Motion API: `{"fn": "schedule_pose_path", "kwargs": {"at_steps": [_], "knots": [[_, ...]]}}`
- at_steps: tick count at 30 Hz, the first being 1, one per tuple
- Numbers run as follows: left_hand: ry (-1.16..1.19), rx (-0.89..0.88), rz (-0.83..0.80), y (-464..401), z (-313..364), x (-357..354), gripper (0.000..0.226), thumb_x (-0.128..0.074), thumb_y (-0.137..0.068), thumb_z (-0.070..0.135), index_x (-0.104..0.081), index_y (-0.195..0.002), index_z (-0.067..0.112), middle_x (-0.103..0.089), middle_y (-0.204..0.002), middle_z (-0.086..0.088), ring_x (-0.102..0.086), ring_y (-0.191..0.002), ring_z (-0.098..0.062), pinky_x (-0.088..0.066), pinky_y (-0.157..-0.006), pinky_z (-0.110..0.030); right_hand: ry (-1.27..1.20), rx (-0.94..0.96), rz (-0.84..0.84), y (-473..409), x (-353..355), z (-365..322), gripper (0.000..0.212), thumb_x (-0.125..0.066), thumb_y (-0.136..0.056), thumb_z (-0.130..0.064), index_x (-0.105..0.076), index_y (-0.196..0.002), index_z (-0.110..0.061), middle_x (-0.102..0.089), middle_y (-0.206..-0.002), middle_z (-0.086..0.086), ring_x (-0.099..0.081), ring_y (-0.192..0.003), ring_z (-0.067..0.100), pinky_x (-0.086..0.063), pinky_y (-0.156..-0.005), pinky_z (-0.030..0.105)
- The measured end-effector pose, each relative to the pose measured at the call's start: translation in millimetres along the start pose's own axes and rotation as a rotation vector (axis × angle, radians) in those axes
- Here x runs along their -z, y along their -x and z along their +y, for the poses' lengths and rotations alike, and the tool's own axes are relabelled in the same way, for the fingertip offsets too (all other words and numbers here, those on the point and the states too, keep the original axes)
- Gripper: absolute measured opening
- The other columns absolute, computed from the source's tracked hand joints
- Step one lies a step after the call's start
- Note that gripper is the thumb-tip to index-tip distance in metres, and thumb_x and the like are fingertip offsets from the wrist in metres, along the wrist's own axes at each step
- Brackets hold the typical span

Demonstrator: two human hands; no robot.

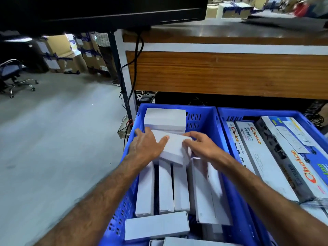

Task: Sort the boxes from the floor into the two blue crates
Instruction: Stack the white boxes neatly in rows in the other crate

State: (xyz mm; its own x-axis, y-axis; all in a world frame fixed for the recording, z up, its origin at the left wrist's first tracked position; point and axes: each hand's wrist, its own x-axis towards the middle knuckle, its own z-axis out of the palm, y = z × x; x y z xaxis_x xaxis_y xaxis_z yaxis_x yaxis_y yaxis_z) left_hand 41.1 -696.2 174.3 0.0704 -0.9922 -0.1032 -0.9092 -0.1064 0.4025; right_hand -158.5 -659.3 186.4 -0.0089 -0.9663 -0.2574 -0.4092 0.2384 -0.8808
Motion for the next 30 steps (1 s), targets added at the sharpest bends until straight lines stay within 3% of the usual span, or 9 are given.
{"fn": "schedule_pose_path", "kwargs": {"at_steps": [3,5,12,14,16,18,22,27,30], "knots": [[-0.117,-0.453,-0.013,-1,-12,9,0.095,-0.073,-0.076,0.066,-0.037,-0.151,0.02,-0.041,-0.144,-0.007,-0.048,-0.129,-0.03,-0.042,-0.107,-0.045,-0.024,-0.04,0.003,-25,1,-1,0.018,-0.055,-0.092,-0.017,-0.071,-0.098,-0.016,-0.069,-0.083,0.001,-0.057,-0.066,0.017,-0.048,-0.059,0.031],[-0.32,-0.603,-0.044,-9,-15,10,0.097,-0.075,-0.075,0.064,-0.034,-0.153,0.023,-0.045,-0.144,-0.004,-0.046,-0.131,-0.027,-0.038,-0.111,-0.044,0.011,-0.065,-0.003,-40,-4,-1,0.015,-0.053,-0.092,-0.018,-0.067,-0.088,-0.012,-0.064,-0.082,0.002,-0.055,-0.072,0.016,-0.045,-0.063,0.03],[-0.506,-0.476,-0.212,-30,-14,-8,0.079,-0.072,-0.089,0.049,-0.033,-0.15,0.016,-0.044,-0.143,-0.01,-0.046,-0.132,-0.03,-0.045,-0.106,-0.052,0.063,-0.104,0.098,-65,-33,9,0.024,-0.053,-0.096,-0.018,-0.06,-0.119,-0.023,-0.07,-0.109,0.004,-0.067,-0.099,0.022,-0.057,-0.096,0.046],[-0.524,-0.453,-0.211,-33,-15,-10,0.071,-0.068,-0.093,0.047,-0.036,-0.148,0.016,-0.044,-0.141,-0.011,-0.047,-0.13,-0.031,-0.046,-0.105,-0.053,0.132,-0.108,0.132,-62,-33,11,0.03,-0.056,-0.096,-0.016,-0.057,-0.122,-0.031,-0.067,-0.117,0.002,-0.068,-0.097,0.02,-0.059,-0.086,0.036],[-0.528,-0.431,-0.208,-33,-17,-14,0.062,-0.065,-0.095,0.041,-0.039,-0.145,0.016,-0.042,-0.141,-0.012,-0.046,-0.13,-0.031,-0.045,-0.105,-0.052,0.192,-0.11,0.094,-57,-34,16,0.048,-0.063,-0.087,-0.006,-0.053,-0.124,-0.034,-0.066,-0.114,0.001,-0.07,-0.081,0.015,-0.056,-0.058,0.024],[-0.554,-0.414,-0.211,-31,-17,-17,0.061,-0.069,-0.093,0.035,-0.04,-0.144,0.017,-0.04,-0.141,-0.012,-0.044,-0.132,-0.032,-0.044,-0.104,-0.05,0.239,-0.126,0.038,-52,-35,21,0.061,-0.072,-0.077,-0.002,-0.05,-0.126,-0.032,-0.065,-0.11,0.003,-0.071,-0.073,0.016,-0.053,-0.047,0.023],[-0.605,-0.375,-0.216,-27,-10,-19,0.063,-0.071,-0.093,0.031,-0.038,-0.145,0.017,-0.036,-0.143,-0.014,-0.043,-0.132,-0.033,-0.045,-0.1,-0.047,0.448,-0.076,0.035,-46,-39,27,0.055,-0.078,-0.082,-0.015,-0.058,-0.133,-0.021,-0.061,-0.126,0.008,-0.065,-0.106,0.022,-0.058,-0.091,0.035],[-0.718,-0.398,-0.168,-15,-6,-19,0.051,-0.063,-0.099,0.026,-0.038,-0.141,0.012,-0.04,-0.14,-0.015,-0.048,-0.126,-0.031,-0.051,-0.095,-0.044,0.882,0.062,0.022,-30,-53,20,0.043,-0.062,-0.094,-0.028,-0.052,-0.134,-0.015,-0.054,-0.129,0.013,-0.06,-0.113,0.033,-0.054,-0.092,0.045],[-0.752,-0.437,-0.054,-3,-5,-15,0.051,-0.059,-0.098,0.027,-0.038,-0.142,0.013,-0.043,-0.139,-0.015,-0.05,-0.124,-0.031,-0.047,-0.097,-0.042,1.11,0.246,0.094,-14,-61,22,0.067,-0.058,-0.097,-0.034,-0.032,-0.153,-0.008,-0.042,-0.148,0.018,-0.046,-0.133,0.034,-0.045,-0.106,0.042]]}}
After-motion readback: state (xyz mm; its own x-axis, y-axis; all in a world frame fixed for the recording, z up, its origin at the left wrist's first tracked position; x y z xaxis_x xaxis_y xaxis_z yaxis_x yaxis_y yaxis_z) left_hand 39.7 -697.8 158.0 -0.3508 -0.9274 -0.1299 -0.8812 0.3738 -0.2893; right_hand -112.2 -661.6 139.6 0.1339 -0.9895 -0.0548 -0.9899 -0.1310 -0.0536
